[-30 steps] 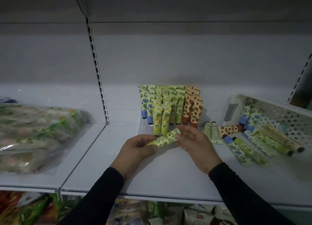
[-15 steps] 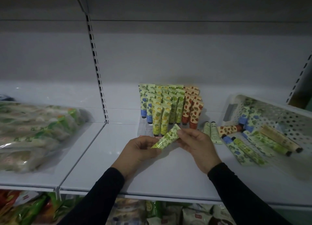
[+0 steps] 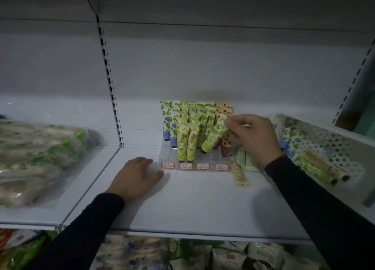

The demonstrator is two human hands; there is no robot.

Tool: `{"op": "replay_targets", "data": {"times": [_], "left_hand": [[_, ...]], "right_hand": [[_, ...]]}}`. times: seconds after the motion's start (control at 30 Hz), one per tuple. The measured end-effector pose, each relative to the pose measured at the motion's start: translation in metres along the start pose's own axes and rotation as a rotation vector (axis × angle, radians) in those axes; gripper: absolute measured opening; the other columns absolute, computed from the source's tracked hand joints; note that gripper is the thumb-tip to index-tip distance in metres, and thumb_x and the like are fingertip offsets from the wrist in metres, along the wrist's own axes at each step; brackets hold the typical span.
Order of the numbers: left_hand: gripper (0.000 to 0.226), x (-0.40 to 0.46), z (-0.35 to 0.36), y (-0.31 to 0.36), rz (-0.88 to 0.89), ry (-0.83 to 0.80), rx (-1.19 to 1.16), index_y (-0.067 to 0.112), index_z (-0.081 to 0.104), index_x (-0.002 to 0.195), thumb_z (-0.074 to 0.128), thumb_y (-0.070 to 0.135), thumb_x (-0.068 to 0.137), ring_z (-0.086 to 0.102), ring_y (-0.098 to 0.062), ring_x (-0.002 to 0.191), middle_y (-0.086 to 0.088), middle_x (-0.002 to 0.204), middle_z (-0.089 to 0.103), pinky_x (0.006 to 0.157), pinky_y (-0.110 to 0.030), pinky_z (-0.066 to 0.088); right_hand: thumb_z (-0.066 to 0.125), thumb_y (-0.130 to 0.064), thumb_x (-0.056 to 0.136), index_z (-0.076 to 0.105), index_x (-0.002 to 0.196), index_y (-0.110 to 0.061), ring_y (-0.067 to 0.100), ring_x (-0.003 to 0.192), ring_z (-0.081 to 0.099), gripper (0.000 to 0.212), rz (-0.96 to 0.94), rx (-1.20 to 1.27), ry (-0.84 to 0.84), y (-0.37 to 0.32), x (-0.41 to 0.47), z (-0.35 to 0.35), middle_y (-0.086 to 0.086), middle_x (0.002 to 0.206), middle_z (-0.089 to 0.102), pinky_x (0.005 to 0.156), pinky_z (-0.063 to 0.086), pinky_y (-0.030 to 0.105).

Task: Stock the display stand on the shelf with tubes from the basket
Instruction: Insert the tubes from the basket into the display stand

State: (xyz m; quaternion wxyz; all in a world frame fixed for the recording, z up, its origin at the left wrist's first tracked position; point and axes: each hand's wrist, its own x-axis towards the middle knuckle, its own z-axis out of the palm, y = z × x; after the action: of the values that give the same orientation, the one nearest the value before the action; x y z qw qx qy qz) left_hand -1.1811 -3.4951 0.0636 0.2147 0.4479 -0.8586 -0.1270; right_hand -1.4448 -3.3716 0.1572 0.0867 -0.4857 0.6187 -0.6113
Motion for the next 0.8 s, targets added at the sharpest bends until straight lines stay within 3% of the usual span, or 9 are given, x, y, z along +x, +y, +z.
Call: {"op": "replay_targets", "data": {"times": [0.07,0.17,0.27,0.33,0.43,0.5,0.67,0.73,0.8], "left_hand": [[0.051,0.001,0.006,-0.002,0.072,-0.058,0.066,0.022,0.055,0.083,0.042,0.072,0.082,0.055,-0.019,0.098,0.009,0.093,0.057,0.086,-0.030,0.042],[0.053,0.001,0.011,-0.001,0.082,-0.068,0.132,0.017,0.060,0.114,0.048,0.063,0.090,0.045,-0.018,0.124,0.000,0.125,0.056,0.101,-0.026,0.032],[0.080,-0.001,0.007,0.003,0.080,-0.087,0.136,0.017,0.056,0.124,0.032,0.077,0.078,0.040,-0.017,0.130,-0.003,0.136,0.052,0.105,-0.025,0.028],[0.090,-0.003,0.006,0.005,0.079,-0.091,0.115,0.016,0.056,0.124,0.021,0.079,0.070,0.040,-0.017,0.130,-0.003,0.135,0.052,0.105,-0.025,0.028],[0.072,-0.004,0.006,0.006,0.070,-0.081,0.125,0.014,0.055,0.128,0.040,0.070,0.086,0.039,-0.016,0.131,-0.004,0.137,0.051,0.105,-0.025,0.026],[0.060,-0.004,0.008,0.007,0.082,-0.056,0.137,0.013,0.054,0.131,0.047,0.059,0.093,0.038,-0.017,0.132,-0.005,0.139,0.050,0.106,-0.024,0.025],[0.069,-0.003,0.008,0.006,0.062,-0.054,0.127,0.013,0.056,0.125,0.043,0.068,0.087,0.041,-0.016,0.127,-0.004,0.134,0.053,0.103,-0.025,0.028],[0.074,-0.003,0.008,0.005,0.068,-0.057,0.129,0.014,0.058,0.122,0.038,0.073,0.083,0.043,-0.016,0.124,-0.004,0.131,0.055,0.101,-0.025,0.030],[0.063,-0.002,0.009,0.005,0.065,-0.042,0.131,0.013,0.058,0.123,0.046,0.065,0.089,0.043,-0.016,0.125,-0.004,0.131,0.055,0.101,-0.025,0.030]], "right_hand": [[0.072,-0.028,0.086,0.075,0.090,-0.022,0.012,0.076,0.071,0.008,-0.035,-0.069,-0.008,-0.002,0.013,0.002,-0.007,0.084,0.073,0.080,0.057,0.028],[0.069,-0.028,0.088,0.076,0.092,-0.017,0.000,0.077,0.064,0.014,-0.093,-0.242,-0.044,-0.006,0.024,0.009,-0.016,0.081,0.068,0.077,0.049,0.012],[0.066,-0.029,0.090,0.076,0.095,-0.015,0.009,0.084,0.066,0.018,-0.126,-0.344,-0.079,-0.009,0.031,0.018,-0.009,0.087,0.070,0.085,0.051,0.025],[0.065,-0.029,0.090,0.077,0.093,-0.014,0.008,0.079,0.066,0.019,-0.131,-0.369,-0.090,-0.008,0.034,0.022,-0.007,0.083,0.071,0.082,0.052,0.026],[0.064,-0.030,0.091,0.077,0.090,-0.014,-0.002,0.068,0.060,0.020,-0.147,-0.405,-0.101,-0.004,0.035,0.027,-0.015,0.071,0.065,0.070,0.045,0.012],[0.064,-0.030,0.091,0.077,0.087,-0.014,-0.004,0.066,0.057,0.021,-0.152,-0.417,-0.106,-0.002,0.036,0.030,-0.016,0.070,0.063,0.066,0.042,0.011],[0.065,-0.028,0.091,0.077,0.085,-0.011,-0.006,0.066,0.055,0.022,-0.196,-0.460,-0.117,-0.004,0.036,0.035,-0.009,0.076,0.068,0.076,0.045,0.019],[0.066,-0.027,0.090,0.077,0.084,-0.007,0.002,0.069,0.061,0.024,-0.212,-0.490,-0.106,-0.004,0.036,0.039,-0.002,0.082,0.073,0.083,0.049,0.023],[0.066,-0.028,0.089,0.076,0.082,-0.006,0.011,0.074,0.065,0.026,-0.209,-0.522,-0.087,-0.003,0.038,0.042,0.003,0.081,0.074,0.093,0.048,0.029]]}}
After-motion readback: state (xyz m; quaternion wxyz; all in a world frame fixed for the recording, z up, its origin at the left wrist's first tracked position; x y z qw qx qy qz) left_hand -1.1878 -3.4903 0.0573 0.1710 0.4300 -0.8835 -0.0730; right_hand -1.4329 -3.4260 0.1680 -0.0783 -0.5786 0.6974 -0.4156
